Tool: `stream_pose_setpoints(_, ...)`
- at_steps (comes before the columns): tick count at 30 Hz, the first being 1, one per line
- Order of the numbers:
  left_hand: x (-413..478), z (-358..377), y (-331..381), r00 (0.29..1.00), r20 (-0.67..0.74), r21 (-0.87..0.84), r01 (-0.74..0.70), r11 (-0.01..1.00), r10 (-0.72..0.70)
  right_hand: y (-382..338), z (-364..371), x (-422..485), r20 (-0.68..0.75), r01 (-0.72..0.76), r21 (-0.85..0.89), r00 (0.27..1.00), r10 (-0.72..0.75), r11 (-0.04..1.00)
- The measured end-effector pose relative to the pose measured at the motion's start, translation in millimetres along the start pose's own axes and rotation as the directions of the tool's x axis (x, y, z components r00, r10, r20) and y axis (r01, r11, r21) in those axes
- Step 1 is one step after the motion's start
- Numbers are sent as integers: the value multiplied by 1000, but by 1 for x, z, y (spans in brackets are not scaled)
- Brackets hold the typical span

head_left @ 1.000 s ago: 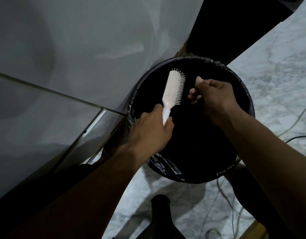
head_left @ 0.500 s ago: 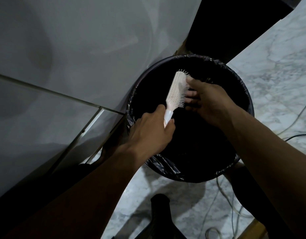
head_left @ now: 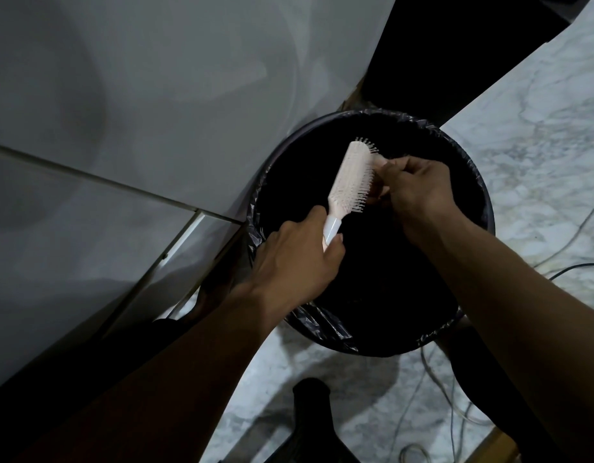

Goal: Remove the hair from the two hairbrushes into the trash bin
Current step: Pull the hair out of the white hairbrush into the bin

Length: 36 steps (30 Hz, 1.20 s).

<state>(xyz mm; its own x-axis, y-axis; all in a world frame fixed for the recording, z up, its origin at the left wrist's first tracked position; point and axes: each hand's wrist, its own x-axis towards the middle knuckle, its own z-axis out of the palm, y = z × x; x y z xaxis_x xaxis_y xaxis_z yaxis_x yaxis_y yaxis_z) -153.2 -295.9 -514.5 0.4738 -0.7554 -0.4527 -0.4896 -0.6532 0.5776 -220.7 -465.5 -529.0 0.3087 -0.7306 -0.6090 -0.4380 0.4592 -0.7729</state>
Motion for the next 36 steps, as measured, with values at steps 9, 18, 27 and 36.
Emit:
stream_pose_setpoints(9, 1, -1, -1, 998, -17, -14, 54, 998, -54, 2, -10, 12, -134, -127, 3, 983, 126, 992)
stream_pose_setpoints(18, 2, 0, -2, 999, -20, -41, 28, 999, -29, 1, -7, 13, 81, -204, 68, 977, 199, 977)
stream_pose_setpoints(27, 2, 3, -3, 997, -16, -146, -75, 986, 74, -5, -1, 6, 181, -230, 208, 964, 194, 951)
stream_pose_setpoints(36, 3, 2, -2, 998, -43, -101, -48, 994, 43, -4, -4, 2, 255, -138, 99, 961, 109, 985)
